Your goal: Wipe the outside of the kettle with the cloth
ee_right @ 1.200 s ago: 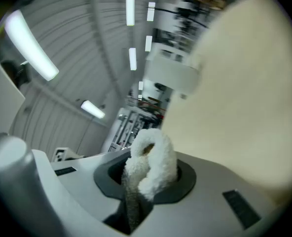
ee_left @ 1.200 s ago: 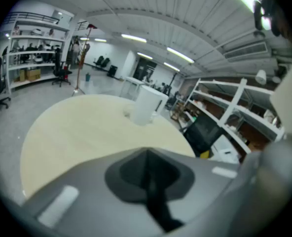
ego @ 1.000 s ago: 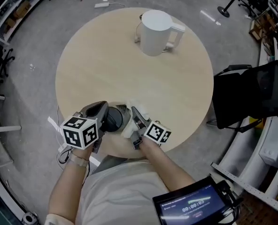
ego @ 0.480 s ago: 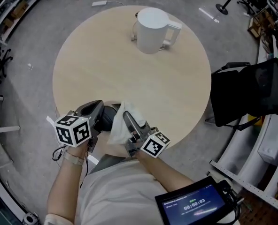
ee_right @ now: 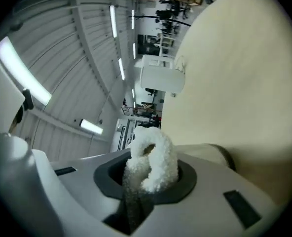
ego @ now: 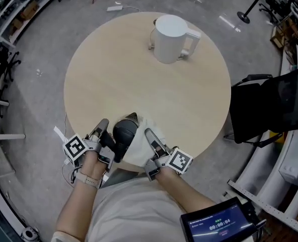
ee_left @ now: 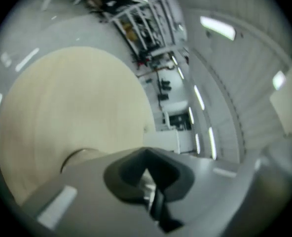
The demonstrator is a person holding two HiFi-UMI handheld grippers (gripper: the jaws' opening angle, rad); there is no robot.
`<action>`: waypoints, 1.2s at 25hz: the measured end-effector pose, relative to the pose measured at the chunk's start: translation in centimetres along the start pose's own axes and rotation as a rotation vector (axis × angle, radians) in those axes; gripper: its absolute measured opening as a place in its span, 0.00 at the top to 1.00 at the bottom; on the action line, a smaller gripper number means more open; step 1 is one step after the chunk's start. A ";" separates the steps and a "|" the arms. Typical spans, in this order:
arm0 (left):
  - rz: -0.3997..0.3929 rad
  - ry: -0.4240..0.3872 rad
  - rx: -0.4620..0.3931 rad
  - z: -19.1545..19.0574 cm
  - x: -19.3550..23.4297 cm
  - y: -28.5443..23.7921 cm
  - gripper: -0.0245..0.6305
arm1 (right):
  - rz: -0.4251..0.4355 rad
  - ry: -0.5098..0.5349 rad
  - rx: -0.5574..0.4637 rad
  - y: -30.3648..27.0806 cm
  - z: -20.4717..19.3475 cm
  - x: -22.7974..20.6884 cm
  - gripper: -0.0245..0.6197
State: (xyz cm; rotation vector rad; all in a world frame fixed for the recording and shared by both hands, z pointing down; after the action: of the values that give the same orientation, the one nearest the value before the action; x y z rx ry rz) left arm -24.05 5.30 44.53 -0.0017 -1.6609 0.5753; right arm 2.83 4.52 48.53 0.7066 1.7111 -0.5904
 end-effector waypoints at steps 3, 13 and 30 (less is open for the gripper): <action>-0.002 0.067 -0.113 -3.1 1.9 2.1 0.98 | 0.017 0.045 -0.007 -0.5 0.9 -0.3 0.83; 0.002 -1.179 0.258 -6.0 -8.0 -2.0 0.96 | -0.079 0.379 0.367 -6.6 3.1 -6.6 0.83; -0.019 -1.266 0.246 -6.3 -7.9 -1.8 0.97 | -0.159 0.167 0.282 -4.5 1.9 -9.9 0.83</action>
State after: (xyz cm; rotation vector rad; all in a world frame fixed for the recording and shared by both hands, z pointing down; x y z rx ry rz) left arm -16.14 3.50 38.26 0.6798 -2.7741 0.8348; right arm 2.65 -1.45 57.76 0.8423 1.8705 -0.9183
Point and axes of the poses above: the fingertips, and each gripper's own axes: y backward along the fingers, x to its left, z out of its top, the point moved 9 cm from there along y, backward along the fingers, and after that the axes turned 4 degrees about y, right-handed, at the moved point
